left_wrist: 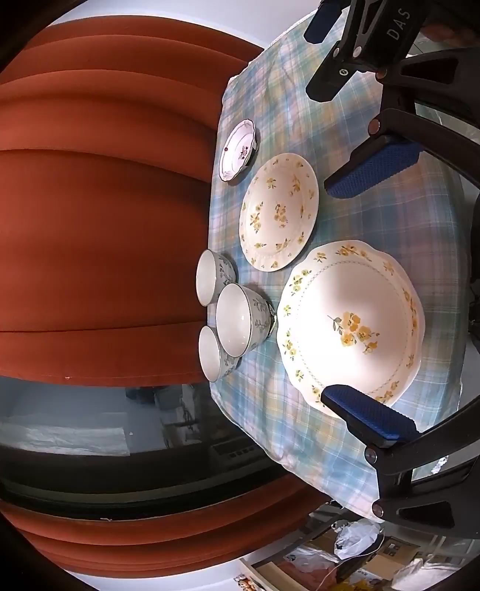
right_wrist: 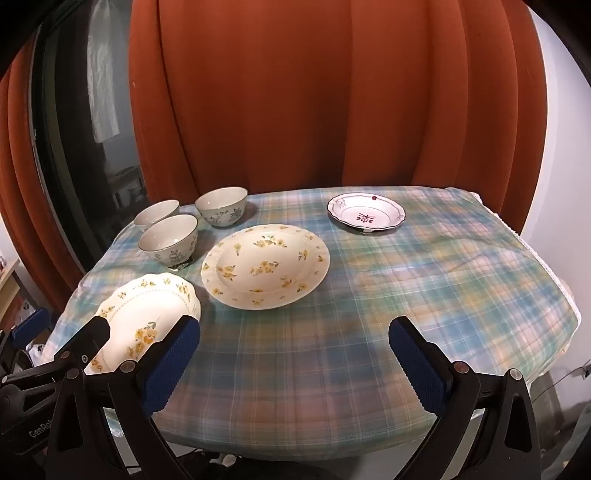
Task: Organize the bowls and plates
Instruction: 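Move both grippers toward the rim of the large yellow-flowered plate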
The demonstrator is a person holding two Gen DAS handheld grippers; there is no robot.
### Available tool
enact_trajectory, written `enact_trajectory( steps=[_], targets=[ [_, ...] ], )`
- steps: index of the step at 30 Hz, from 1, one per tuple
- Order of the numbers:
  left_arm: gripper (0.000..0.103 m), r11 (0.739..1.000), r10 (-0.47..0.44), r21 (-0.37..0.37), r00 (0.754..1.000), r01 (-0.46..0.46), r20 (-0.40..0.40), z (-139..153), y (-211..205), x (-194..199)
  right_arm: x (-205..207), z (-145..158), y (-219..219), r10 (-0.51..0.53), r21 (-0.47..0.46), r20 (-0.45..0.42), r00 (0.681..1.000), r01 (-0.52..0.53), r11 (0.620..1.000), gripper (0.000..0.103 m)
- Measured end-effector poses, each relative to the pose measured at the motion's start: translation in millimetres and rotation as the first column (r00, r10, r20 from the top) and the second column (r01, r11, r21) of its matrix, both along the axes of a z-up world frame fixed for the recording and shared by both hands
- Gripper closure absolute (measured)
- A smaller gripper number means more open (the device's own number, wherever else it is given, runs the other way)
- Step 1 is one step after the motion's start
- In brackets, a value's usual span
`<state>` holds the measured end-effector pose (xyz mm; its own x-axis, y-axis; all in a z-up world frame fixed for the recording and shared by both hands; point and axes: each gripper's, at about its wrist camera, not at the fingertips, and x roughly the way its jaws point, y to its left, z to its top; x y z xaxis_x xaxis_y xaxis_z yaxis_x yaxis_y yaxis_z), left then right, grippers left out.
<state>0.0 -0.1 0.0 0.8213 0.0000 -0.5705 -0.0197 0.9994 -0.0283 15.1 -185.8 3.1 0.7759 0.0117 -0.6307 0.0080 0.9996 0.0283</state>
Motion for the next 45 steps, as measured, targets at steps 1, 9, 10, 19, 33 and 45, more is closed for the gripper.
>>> enact_trajectory(
  steps=[1, 9, 10, 19, 33, 45],
  targets=[
    [0.001, 1.0, 0.0, 0.001, 1.0, 0.0, 0.0, 0.1, -0.1, 0.0, 0.1, -0.4, 1.1, 0.0, 0.001, 0.001, 1.0, 0.0, 1.0, 0.0],
    [0.001, 1.0, -0.001, -0.002, 1.0, 0.001, -0.002, 0.5, 0.1, 0.3, 0.2, 0.2, 0.6, 0.0, 0.001, -0.002, 1.0, 0.0, 1.0, 0.0],
    [0.001, 1.0, -0.002, -0.002, 1.0, 0.002, -0.001, 0.8, 0.1, 0.1, 0.3, 0.0, 1.6, -0.003, -0.001, -0.001, 1.0, 0.003, 1.0, 0.0],
    [0.001, 1.0, -0.004, -0.002, 1.0, 0.004, 0.007, 1.3, -0.1, -0.7, -0.2, 1.3, -0.6, -0.005, -0.001, 0.0, 1.0, 0.005, 1.0, 0.0],
    [0.001, 1.0, -0.006, -0.001, 1.0, 0.006, 0.004, 1.6, -0.6, -0.7, 0.0, 1.9, 1.4, -0.008, -0.001, 0.001, 1.0, 0.008, 1.0, 0.0],
    [0.001, 1.0, -0.008, -0.012, 1.0, 0.008, -0.002, 0.2, -5.3, 2.2, -2.5, 5.1, -0.8, -0.004, 0.004, 0.007, 1.0, 0.004, 1.0, 0.0]
  ],
)
